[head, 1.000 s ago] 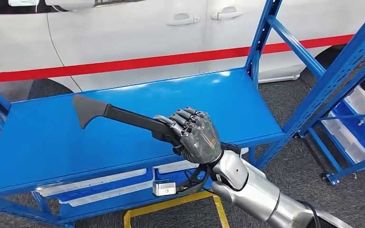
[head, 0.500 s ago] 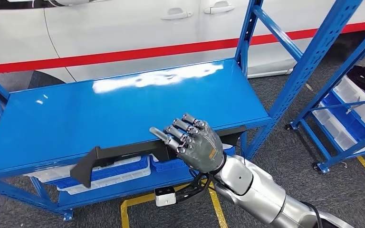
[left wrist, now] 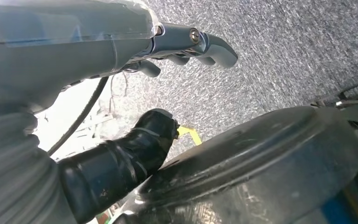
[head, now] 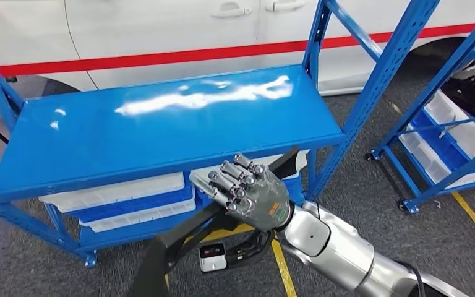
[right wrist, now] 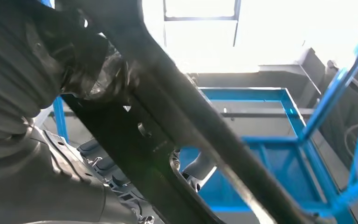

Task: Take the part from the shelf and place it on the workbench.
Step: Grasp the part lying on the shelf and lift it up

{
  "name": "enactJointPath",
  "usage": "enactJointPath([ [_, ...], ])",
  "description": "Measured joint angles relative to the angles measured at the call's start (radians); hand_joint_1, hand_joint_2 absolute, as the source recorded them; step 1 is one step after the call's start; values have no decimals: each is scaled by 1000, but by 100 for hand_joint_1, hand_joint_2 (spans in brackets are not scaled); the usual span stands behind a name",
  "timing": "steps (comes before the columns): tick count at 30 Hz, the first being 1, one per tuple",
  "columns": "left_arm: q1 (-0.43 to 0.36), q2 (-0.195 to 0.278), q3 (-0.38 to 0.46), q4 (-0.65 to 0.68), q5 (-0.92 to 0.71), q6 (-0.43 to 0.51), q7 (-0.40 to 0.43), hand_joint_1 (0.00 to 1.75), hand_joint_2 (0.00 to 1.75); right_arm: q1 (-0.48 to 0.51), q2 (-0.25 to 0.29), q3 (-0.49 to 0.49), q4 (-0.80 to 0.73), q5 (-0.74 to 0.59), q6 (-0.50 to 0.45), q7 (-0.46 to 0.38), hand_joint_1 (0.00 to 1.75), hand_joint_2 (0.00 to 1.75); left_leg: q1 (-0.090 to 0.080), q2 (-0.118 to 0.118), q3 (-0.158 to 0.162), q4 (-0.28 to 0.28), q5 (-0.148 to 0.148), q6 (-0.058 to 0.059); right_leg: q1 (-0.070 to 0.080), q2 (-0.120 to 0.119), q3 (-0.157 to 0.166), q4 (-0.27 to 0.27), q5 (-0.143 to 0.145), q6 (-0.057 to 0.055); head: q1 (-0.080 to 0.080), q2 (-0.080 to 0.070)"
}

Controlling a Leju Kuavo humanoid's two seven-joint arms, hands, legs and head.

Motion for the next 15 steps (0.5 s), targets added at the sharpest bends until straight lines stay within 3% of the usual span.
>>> enactJointPath([
  [1, -1, -1, 0, 0, 0, 0, 0, 0, 175, -1, -4, 2, 0, 0, 0, 2, 175, 175, 2, 3, -9, -3, 13, 9, -1, 2, -8, 17, -27, 4, 0, 0],
  [2, -2, -1, 0, 0, 0, 0, 0, 0, 175, -2, -7, 3, 0, 0, 0, 5, 175, 175, 3, 6, -21, -6, 27, 17, -2, 3, -20, 53, -72, 7, 1, 0],
  [4, -4, -1, 0, 0, 0, -1, 0, 0, 175, -3, -10, 8, 0, 0, 0, 10, 175, 175, -1, 9, -50, -3, 52, 26, -2, 4, -45, 170, -175, 11, 1, 0],
  [5, -4, -1, 0, 0, 1, -1, 0, 0, 175, -3, -11, 11, 0, 0, 0, 12, 175, 175, -3, 10, -67, -1, 63, 28, -2, 4, -51, 228, -199, 12, 1, 0],
  [6, -4, -1, 0, 0, 1, -1, 0, 0, 175, -3, -13, 13, 0, -1, 0, 14, 175, 175, -5, 10, -84, 3, 74, 28, -2, 4, -46, 264, -197, 13, 1, 0],
  [7, -4, -1, 0, 0, 1, -1, 0, 0, 175, -3, -14, 16, 0, -1, 0, 16, 175, 175, -7, 10, -102, 8, 83, 27, -2, 4, -28, 270, -175, 11, 1, 0],
  [8, -4, -1, 0, 0, 1, -1, 0, 0, 175, -3, -15, 18, 0, -2, 0, 17, 175, 175, -7, 10, -119, 14, 91, 25, -1, 4, 8, 241, -148, 8, 1, 0],
  [9, -4, -2, 0, 0, 1, -1, 0, 0, 175, -4, -16, 20, 0, -3, 0, 18, 175, 175, -8, 10, -132, 20, 99, 23, 1, 4, 57, 185, -131, 2, 1, 0],
  [10, -5, -2, 0, 0, 1, -1, 0, 0, 175, -6, -16, 21, -1, -3, 0, 19, 175, 175, -9, 9, -144, 26, 105, 20, 5, 4, 112, 110, -133, -4, 1, 0],
  [12, -5, -3, 0, 0, 1, 0, 0, 0, 175, -11, -17, 21, -3, -4, 0, 21, 175, 175, -10, 8, -155, 30, 121, 10, 13, 3, 181, 5, -155, -14, 1, 0],
  [13, -4, -3, 0, 0, 1, 0, 0, 0, 175, -13, -17, 21, -5, -5, 0, 23, 175, 175, -9, 8, -157, 28, 130, 4, 16, 3, 189, -19, -160, -18, 1, 0],
  [15, -3, -2, -1, 0, 1, 0, 0, 0, 175, -16, -17, 23, -6, -7, 0, 24, 175, 175, -8, 6, -165, 26, 136, -9, 13, 0, 175, -29, -139, -29, 1, 0],
])
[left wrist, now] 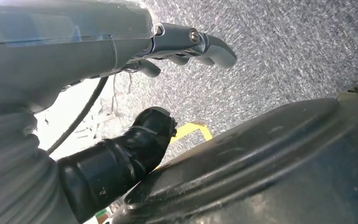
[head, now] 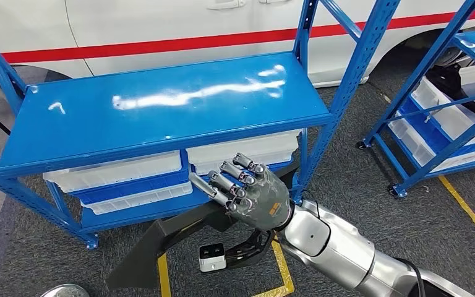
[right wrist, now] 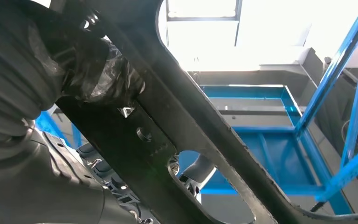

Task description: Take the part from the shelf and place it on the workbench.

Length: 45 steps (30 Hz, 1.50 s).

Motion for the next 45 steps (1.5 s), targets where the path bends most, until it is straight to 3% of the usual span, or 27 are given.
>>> enactJointPath([
  [2, 1, 1, 0, 0, 0, 0, 0, 0, 175, -2, 0, 2, 0, -1, 0, 0, 175, 175, 1, -4, -20, 39, -59, -13, -7, -5, -25, -8, 28, -14, 0, 0],
  [4, 1, 1, -1, 0, 0, 0, 0, 0, 175, -3, -1, 4, 0, -3, 0, 0, 175, 175, 7, -5, -42, 140, -164, -24, -8, -8, -57, -7, 53, -22, -1, 0],
  [5, 0, 2, -1, 0, 0, 0, 0, 0, 175, -3, -1, 5, 0, -4, 0, 0, 175, 175, 10, -5, -47, 194, -195, -29, -8, -8, -73, -5, 65, -22, -1, 0],
  [7, 0, 3, -2, 0, 0, 0, 0, 0, 175, -3, -1, 7, 0, -7, 0, 0, 175, 175, 15, -5, -29, 248, -179, -37, -10, -9, -109, 1, 90, -18, -1, 0],
  [9, 0, 4, -3, 0, 0, 0, 2, 0, 175, -3, -1, 8, 1, -11, 0, 0, 175, 175, 21, -5, 39, 190, -120, -43, -13, -9, -147, 13, 112, -9, -1, 0],
  [10, 0, 5, -4, 0, -1, 0, 2, 0, 175, -3, -1, 8, 1, -13, 0, 0, 175, 175, 21, 2, 87, 126, -116, -45, -13, -11, -163, 20, 122, -3, -1, 0],
  [12, -3, 5, -5, 0, -1, 0, 2, 0, 175, -4, -1, 8, 2, -17, 0, 1, 175, 175, 16, 12, 159, 14, -144, -33, -12, -19, -177, 29, 138, 9, -1, 0],
  [13, -4, 6, -5, 0, -1, 0, 2, 0, 175, -5, -2, 8, 3, -18, 0, 1, 175, 175, 12, 13, 171, -13, -156, -23, -11, -25, -177, 28, 147, 16, -1, 0],
  [15, -6, 5, -6, 0, 0, -1, 1, 0, 175, -6, -2, 8, 8, -22, 0, 3, 175, 175, 11, 4, 162, -22, -141, 0, -13, -32, -177, 23, 158, 29, 0, 0],
  [17, -6, 5, -7, 0, 0, -1, 1, 0, 175, -6, -3, 8, 14, -24, 0, 3, 175, 175, 11, -4, 139, -25, -112, 18, -16, -24, -193, 58, 102, 37, 0, 0],
  [19, -6, 4, -7, 0, 0, -2, 0, 0, 175, -6, -4, 8, 19, -25, 0, 5, 175, 175, 9, -15, 107, -24, -83, 29, -16, -10, -221, 167, -11, 40, 0, 0],
  [20, -6, 4, -7, 0, 0, -2, 0, 0, 175, -6, -4, 8, 22, -25, 0, 6, 175, 175, 7, -21, 89, -23, -69, 32, -15, -7, -231, 230, -50, 39, 0, 0],
  [21, -6, 3, -7, 0, 0, -2, 0, 0, 175, -6, -4, 8, 25, -26, 0, 8, 175, 175, 4, -29, 70, -21, -55, 32, -14, -5, -232, 279, -62, 37, 0, 0],
  [23, -6, 3, -7, 0, 0, -2, -1, 0, 175, -6, -4, 8, 32, -26, 0, 10, 175, 175, -1, -48, 31, -16, -29, 31, -8, 2, -192, 290, -25, 26, 0, 0],
  [25, -6, 0, -7, 0, 0, -4, -1, 0, 175, -10, -4, 8, 38, -26, 0, 11, 175, 175, -5, -69, -1, -11, -4, 28, 1, 38, -92, 179, 6, 2, -1, 0],
  [27, -7, -3, -8, 0, 0, -4, -2, 0, 175, -17, -5, 8, 43, -26, 0, 12, 175, 175, -6, -90, -17, -12, 19, 22, 6, 77, -2, 48, -14, -14, -1, 0],
  [28, -7, -5, -8, 0, 0, -5, -2, 0, 175, -22, -6, 7, 45, -26, 0, 13, 175, 175, -4, -101, -21, -16, 31, 16, 8, 83, 19, 11, -25, -17, -1, 0],
  [30, -6, -4, -10, 0, 0, -6, -3, 0, 175, -30, -6, 8, 50, -25, 0, 15, 175, 175, -2, -119, -28, -26, 52, 4, 7, 59, 18, -8, -9, -17, 0, 0],
  [31, -5, -4, -12, 0, 1, -7, -3, 0, 175, -35, -6, 9, 53, -25, 0, 16, 175, 175, -2, -110, -35, -22, 44, 0, 4, 44, 12, -15, 2, -21, 0, 0],
  [32, -4, -3, -13, 0, 1, -8, -3, 0, 175, -38, -6, 10, 56, -25, 0, 18, 175, 175, -3, -90, -47, -2, 16, -5, -1, 28, 3, -20, 14, -26, -1, 0],
  [34, -4, -1, -15, 0, 3, -8, -3, 0, 175, -40, -6, 13, 60, -24, 0, 20, 175, 175, 3, -38, -77, 94, -86, -16, -5, 0, -21, -23, 37, -33, -1, 0],
  [36, -4, 0, -15, 0, 6, -7, -3, 0, 175, -40, -7, 14, 64, -23, 0, 22, 175, 175, 14, -19, -97, 218, -147, -34, -7, -31, -52, -20, 58, -30, -2, 0],
  [38, -3, 1, -15, 0, 9, -6, -2, 0, 175, -39, -7, 15, 68, -20, 0, 23, 175, 175, 23, -13, -75, 263, -109, -51, -11, -62, -85, -11, 77, -21, -2, 0],
  [39, -1, 2, -15, 1, 9, -5, -1, 0, 175, -39, -7, 15, 69, -18, 0, 24, 175, 175, 27, -4, -40, 237, -77, -59, -14, -76, -102, -3, 83, -16, -2, 0],
  [41, 1, 4, -15, 1, 10, -4, -1, 0, 175, -40, -7, 15, 69, -16, 0, 25, 175, 175, 28, 38, 64, 109, -73, -69, -17, -100, -130, 18, 92, -4, -2, 0],
  [43, 2, 4, -15, 2, 10, -4, -1, 0, 175, -41, -8, 15, 69, -15, 0, 27, 175, 175, 19, 63, 128, 6, -111, -55, -14, -123, -142, 30, 102, 8, -1, 0],
  [45, 4, 4, -15, 3, 11, -3, -1, 0, 175, -42, -8, 15, 69, -14, 0, 29, 175, 175, 14, 46, 125, -16, -108, -26, -16, -140, -144, 28, 112, 23, 0, 0],
])
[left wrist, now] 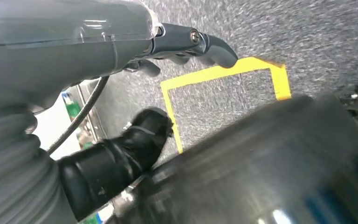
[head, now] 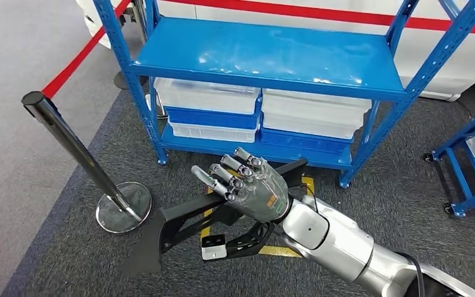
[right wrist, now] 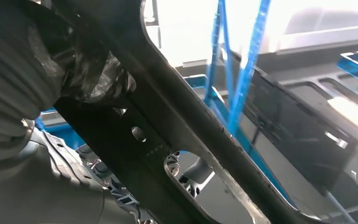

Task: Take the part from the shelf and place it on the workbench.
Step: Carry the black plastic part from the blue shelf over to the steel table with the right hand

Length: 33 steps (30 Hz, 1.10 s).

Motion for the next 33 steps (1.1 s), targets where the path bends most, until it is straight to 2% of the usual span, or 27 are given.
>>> enactJointPath([
  [1, 0, -1, 0, 0, 0, 0, 0, 0, 175, 0, 0, 0, 1, 0, 0, 0, 175, 175, 0, -10, -8, -3, 11, 12, -3, 12, -3, 3, -8, 7, 0, 0],
  [2, -1, -2, 0, 0, 1, 0, 0, 0, 175, 0, 0, 0, 2, 0, 0, 1, 175, 175, 2, -19, -17, -6, 22, 24, -6, 38, -9, 20, -33, 12, 0, 0],
  [3, -3, -3, 0, 0, 1, 0, 0, 0, 175, 0, 0, 0, 4, 0, 0, 1, 175, 175, 3, -28, -26, -9, 35, 34, -7, 73, -21, 57, -74, 15, 0, 0],
  [5, -7, -4, 0, 0, 3, 0, 1, 0, 175, 2, 0, 0, 7, 0, 0, 1, 175, 175, -1, -48, -52, -7, 56, 45, -4, 126, -51, 178, -168, 14, 0, 0],
  [6, -7, -5, 0, 0, 3, 0, 1, 0, 175, 3, 0, 0, 9, 0, 0, 1, 175, 175, -3, -61, -65, -6, 66, 47, -2, 136, -61, 235, -195, 12, 0, 0],
  [7, -7, -5, 0, 0, 4, 0, 1, 0, 175, 4, 0, 0, 11, 0, 0, 1, 175, 175, -6, -75, -80, -3, 76, 47, 0, 140, -59, 265, -200, 8, 0, 0],
  [8, -7, -5, 0, 0, 4, 0, 1, 0, 175, 5, 0, 0, 13, 0, 0, 1, 175, 175, -7, -88, -94, 0, 85, 46, 1, 142, -39, 259, -187, 4, 0, 0],
  [10, -7, -6, 0, 0, 4, -1, 1, 0, 175, 4, 0, 0, 14, 0, 0, 1, 175, 175, -8, -116, -118, 6, 102, 42, 3, 163, 45, 150, -140, -8, 0, 0],
  [12, -9, -9, 0, 0, 4, -1, 1, 0, 175, 3, 0, 0, 14, 0, 0, 1, 175, 175, -8, -140, -136, 9, 120, 33, 3, 205, 120, 28, -125, -15, 0, 0],
  [13, -8, -10, 0, 0, 4, -1, 1, 0, 175, 3, 0, 0, 14, 0, 0, 1, 175, 175, -7, -151, -141, 7, 129, 28, 4, 217, 136, -2, -125, -16, 0, 0],
  [14, -8, -10, 0, 0, 4, -1, 1, 0, 175, 3, 0, 0, 15, 0, 0, 1, 175, 175, -6, -163, -145, 4, 140, 22, 6, 217, 140, -13, -124, -16, 0, 0],
  [16, -4, -10, 0, 0, 4, -1, 1, 0, 175, 1, 1, 1, 15, 0, 0, 1, 175, 175, -9, -178, -153, 0, 151, 10, 2, 189, 131, -18, -108, -20, 0, 0],
  [17, -3, -9, 0, 0, 5, -1, 1, 0, 175, 0, 1, 1, 16, 0, 0, 0, 175, 175, -11, -164, -163, 13, 133, 4, -1, 174, 124, -22, -98, -27, -2, 0],
  [18, -3, -9, 0, 0, 6, -1, 1, 0, 175, -1, 2, 1, 17, 0, 0, 0, 175, 175, -13, -140, -176, 44, 97, -2, -4, 158, 115, -26, -87, -35, -3, 0],
  [20, -5, -9, 0, 0, 6, -1, 2, 0, 175, 0, 2, 1, 18, 0, 0, -1, 175, 175, -8, -83, -207, 162, -7, -13, -1, 130, 92, -27, -68, -44, -4, 0],
  [21, -5, -8, 0, 0, 6, -1, 3, 0, 175, 0, 2, 1, 18, -1, 0, -2, 175, 175, -5, -70, -217, 226, -40, -19, 0, 114, 79, -24, -59, -45, -4, 0],
  [22, -5, -8, 0, 0, 6, -1, 3, 0, 175, 0, 2, 1, 19, -1, 0, -3, 175, 175, -2, -64, -217, 274, -48, -24, 1, 98, 66, -21, -51, -44, -4, 0],
  [23, -5, -8, 0, 0, 6, -1, 3, 0, 175, 0, 2, 1, 19, -2, 0, -4, 175, 175, 0, -61, -204, 294, -33, -28, 1, 82, 51, -16, -44, -43, -4, 0],
  [24, -4, -7, 0, 0, 6, -1, 3, 0, 175, -1, 2, 1, 19, -2, 0, -6, 175, 175, 2, -57, -176, 280, -4, -31, 1, 68, 38, -11, -37, -41, -4, 0],
  [25, -3, -6, 0, 0, 6, -1, 3, 0, 175, -1, 2, 1, 20, -2, 0, -6, 175, 175, 3, -45, -130, 233, 20, -31, 2, 55, 26, -6, -31, -38, -4, 0],
  [27, -3, -4, 0, 1, 7, 0, 4, 0, 175, -4, 2, 1, 20, -2, 0, -6, 175, 175, -2, -6, -21, 91, 13, -24, 5, 32, 10, 4, -20, -29, -4, 0],
  [28, -4, -3, 0, 1, 7, 0, 4, 0, 175, -5, 2, 1, 20, -1, 0, -6, 175, 175, -7, 8, 14, 36, -1, -15, 6, 20, 7, 6, -13, -24, -4, 0],
  [29, -4, -2, 0, 1, 7, 0, 4, 0, 175, -6, 2, 1, 20, -1, 0, -7, 175, 175, -12, 10, 28, 3, -13, -6, 7, 8, 6, 5, -6, -19, -4, 0],
  [30, -4, -2, 0, 2, 8, 0, 4, 0, 175, -7, 2, 1, 20, 0, 0, -7, 175, 175, -14, 1, 25, -10, -9, 6, 7, -5, 6, 1, 4, -13, -4, 0],
  [31, -4, -3, 0, 2, 9, 0, 4, 0, 175, -7, 2, 1, 21, 1, 0, -7, 175, 175, -12, -9, 15, -13, 3, 15, 5, -4, 5, 1, 5, -7, -4, 0],
  [32, -4, -3, 0, 2, 9, 0, 3, 0, 175, -7, 2, 1, 21, 2, 0, -7, 175, 175, -10, -19, 7, -17, 17, 25, 3, 16, 0, 9, -11, -1, -3, 0],
  [33, -5, -4, 0, 2, 9, -1, 3, 0, 175, -6, 2, 1, 22, 4, 0, -7, 175, 175, -8, -27, -4, -22, 32, 34, 2, 47, -7, 31, -45, 3, -3, 0],
])
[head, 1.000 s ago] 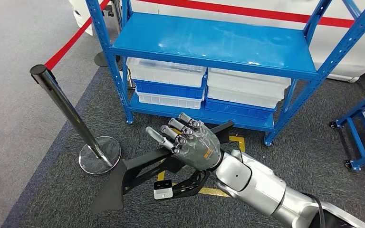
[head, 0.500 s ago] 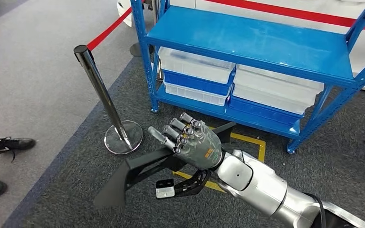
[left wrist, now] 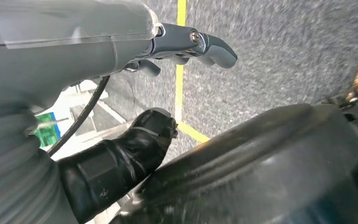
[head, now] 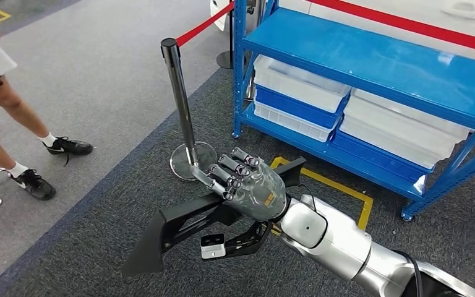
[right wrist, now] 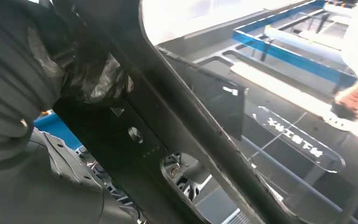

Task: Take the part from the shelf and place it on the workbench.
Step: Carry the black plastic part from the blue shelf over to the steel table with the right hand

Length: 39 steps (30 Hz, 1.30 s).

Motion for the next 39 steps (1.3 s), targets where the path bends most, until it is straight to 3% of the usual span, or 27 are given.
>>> enactJointPath([
  [2, -4, -2, 0, 0, 0, -1, 0, 0, 175, 2, -1, 0, 2, 4, 0, 0, 175, 175, 0, -18, -30, -1, 29, 12, -1, 67, -23, 96, -103, 3, 0, 0],
  [3, -6, -2, 0, 0, 0, -1, -1, 0, 175, 3, -1, 0, 2, 4, 0, 1, 175, 175, -2, -30, -49, 0, 43, 14, 0, 82, -32, 157, -142, 1, 0, 0],
  [4, -6, -3, 0, 0, 0, -1, -1, 0, 175, 4, -1, 0, 4, 5, 0, 1, 175, 175, -3, -43, -69, 3, 57, 15, 2, 89, -34, 205, -157, 0, 0, 0],
  [5, -6, -3, 0, 0, 0, -1, -1, 0, 175, 5, -1, 0, 5, 5, 0, 1, 175, 175, -4, -56, -89, 7, 71, 14, 4, 93, -24, 229, -148, -3, 0, 0],
  [6, -6, -3, 0, 0, 0, -2, -1, 0, 175, 5, -1, 0, 6, 5, 0, 2, 175, 175, -5, -70, -110, 12, 85, 12, 5, 96, 2, 220, -121, -7, 0, 0],
  [8, -6, -6, 0, 0, 0, -2, -1, 0, 175, 4, -1, 0, 7, 5, 0, 2, 175, 175, -4, -95, -147, 23, 109, 7, 7, 130, 90, 115, -84, -19, 0, 0],
  [10, -8, -8, 0, 0, 0, -3, -2, 0, 175, 3, -2, 0, 6, 5, 0, 3, 175, 175, -3, -119, -169, 28, 133, -3, 8, 177, 168, -7, -103, -27, 0, 0],
  [11, -8, -9, 0, 0, 0, -3, -2, 0, 175, 3, -2, 0, 6, 5, 0, 4, 175, 175, -2, -130, -175, 26, 145, -9, 9, 188, 183, -40, -118, -28, 0, 0],
  [13, -6, -9, 0, 0, 0, -4, -2, 0, 175, 2, -1, 0, 7, 5, 0, 4, 175, 175, -1, -149, -180, 17, 167, -23, 11, 164, 179, -54, -106, -32, 0, 0],
  [14, -5, -8, 0, 0, 0, -4, -2, 0, 175, 1, -1, 0, 7, 5, 0, 4, 175, 175, -1, -138, -188, 21, 158, -27, 9, 147, 172, -57, -95, -38, 0, 0],
  [16, -4, -7, 0, 0, 0, -4, -1, 0, 175, 1, -1, 0, 7, 5, 0, 4, 175, 175, 2, -83, -214, 83, 78, -35, 5, 113, 150, -62, -68, -51, -1, 0],
  [18, -5, -5, 0, 0, 0, -4, 1, 0, 175, 1, -1, 0, 7, 5, 0, 5, 175, 175, 8, -43, -243, 213, -27, -47, 7, 81, 120, -60, -44, -55, -1, 0],
  [19, -5, -5, 0, 0, 0, -4, 1, 0, 175, 2, -1, 0, 7, 5, 0, 5, 175, 175, 11, -38, -250, 275, -48, -54, 7, 65, 104, -58, -33, -52, -1, 0],
  [20, -5, -4, 0, 0, 0, -4, 1, 0, 175, 2, -1, 0, 7, 5, 0, 5, 175, 175, 15, -36, -245, 318, -42, -60, 7, 48, 87, -55, -21, -49, -1, 0],
  [22, -2, -3, 0, 0, 0, -3, 2, 0, 175, 2, -1, 0, 7, 5, 0, 5, 175, 175, 22, -27, -189, 307, 11, -69, 6, 18, 53, -48, -1, -42, -1, 0],
  [23, -1, -2, 0, 0, 0, -3, 2, 0, 175, 1, -1, 0, 6, 5, 0, 5, 175, 175, 25, -9, -133, 252, 21, -73, 7, 5, 39, -44, 9, -36, -1, 0],
  [24, 0, -1, 0, 0, -1, -3, 3, 0, 175, -1, -1, -1, 5, 5, 0, 5, 175, 175, 24, 9, -71, 175, 7, -73, 7, -6, 28, -39, 17, -30, -1, 0],
  [26, 0, 1, 0, 1, -1, -3, 4, 0, 175, -5, -2, -2, 3, 5, 0, 6, 175, 175, 14, 33, 11, 51, -39, -57, 7, -29, 16, -33, 33, -16, 0, 0],
  [28, 2, 2, 0, 2, 0, -2, 3, 0, 175, -5, -2, -2, 2, 5, 0, 6, 175, 175, 4, 18, 12, 14, -42, -27, 1, -48, 11, -37, 49, 0, 1, 0],
  [29, 3, 1, 0, 2, 0, -3, 3, 0, 175, -4, -2, -2, 3, 5, 0, 6, 175, 175, 1, 9, 4, 11, -30, -14, -3, -37, 7, -34, 44, 8, 1, 0],
  [31, 2, 0, 0, 2, 0, -3, 2, 0, 175, -1, -1, -1, 4, 5, 0, 6, 175, 175, -1, -8, -18, 5, -2, 10, -8, 23, -12, 17, -24, 15, 1, 0],
  [32, 0, -1, 0, 2, 0, -4, 2, 0, 175, 1, -2, -1, 6, 5, 0, 6, 175, 175, -4, -16, -33, 5, 12, 18, -6, 59, -27, 72, -81, 14, 1, 0],
  [34, -4, -3, 0, 2, 0, -4, 1, 0, 175, 5, -3, -1, 8, 5, 0, 6, 175, 175, -12, -40, -69, 7, 41, 28, 4, 91, -52, 198, -163, 3, 1, 0],
  [35, -4, -3, 0, 2, 0, -4, 1, 0, 175, 6, -3, -1, 9, 5, 0, 7, 175, 175, -16, -53, -87, 8, 54, 30, 11, 95, -49, 236, -170, -4, 1, 0],
  [36, -4, -4, 0, 2, 0, -5, 0, 0, 175, 7, -3, -1, 9, 5, 0, 7, 175, 175, -20, -67, -105, 10, 68, 31, 17, 98, -31, 242, -154, -12, 1, 0],
  [37, -4, -4, 0, 2, 0, -5, 0, 0, 175, 7, -3, -1, 9, 5, 0, 7, 175, 175, -23, -81, -122, 13, 80, 31, 24, 103, 5, 212, -126, -22, 1, 0],
  [39, -6, -9, 0, 1, 0, -8, 3, 0, 175, 4, -3, -1, 9, 5, 0, 7, 175, 175, -27, -107, -150, 20, 104, 28, 36, 143, 111, 77, -96, -46, 1, 0],
])
